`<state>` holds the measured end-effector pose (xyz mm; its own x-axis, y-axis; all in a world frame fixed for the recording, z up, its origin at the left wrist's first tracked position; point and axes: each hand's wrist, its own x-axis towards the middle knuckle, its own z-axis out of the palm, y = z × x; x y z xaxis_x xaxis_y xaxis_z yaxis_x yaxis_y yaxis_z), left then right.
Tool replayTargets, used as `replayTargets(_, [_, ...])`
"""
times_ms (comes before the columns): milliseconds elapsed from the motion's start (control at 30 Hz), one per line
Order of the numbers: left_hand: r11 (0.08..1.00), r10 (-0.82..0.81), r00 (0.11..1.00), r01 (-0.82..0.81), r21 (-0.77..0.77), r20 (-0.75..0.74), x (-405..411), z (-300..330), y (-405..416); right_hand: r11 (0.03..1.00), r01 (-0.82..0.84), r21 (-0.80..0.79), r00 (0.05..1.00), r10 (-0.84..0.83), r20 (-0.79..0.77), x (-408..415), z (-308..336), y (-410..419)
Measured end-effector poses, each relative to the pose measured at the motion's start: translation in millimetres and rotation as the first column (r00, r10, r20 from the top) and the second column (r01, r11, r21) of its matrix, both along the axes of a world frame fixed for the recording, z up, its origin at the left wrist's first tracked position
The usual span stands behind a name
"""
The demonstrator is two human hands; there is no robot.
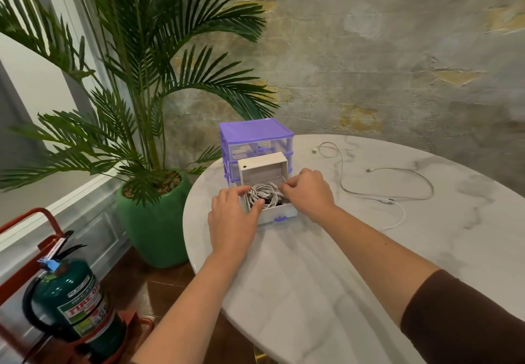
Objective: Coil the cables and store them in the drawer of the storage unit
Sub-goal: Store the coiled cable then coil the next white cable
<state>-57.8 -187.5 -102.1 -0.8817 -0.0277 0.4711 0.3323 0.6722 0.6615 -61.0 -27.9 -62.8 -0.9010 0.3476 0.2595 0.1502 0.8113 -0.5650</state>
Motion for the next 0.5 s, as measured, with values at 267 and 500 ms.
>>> replayTargets(267, [0.993,0.120,0.993,-0.120,-0.009,-0.003,11,12,15,0.944,-0.086,-0.318,0.993,0.057,-0.100,39,4,39])
replayTargets(500, [0.987,-0.159,0.963,0.160,-0.011,-0.220,27,17,69,0.978,0.095,-0.185,0.992,-0.109,-0.067,77,-3,107])
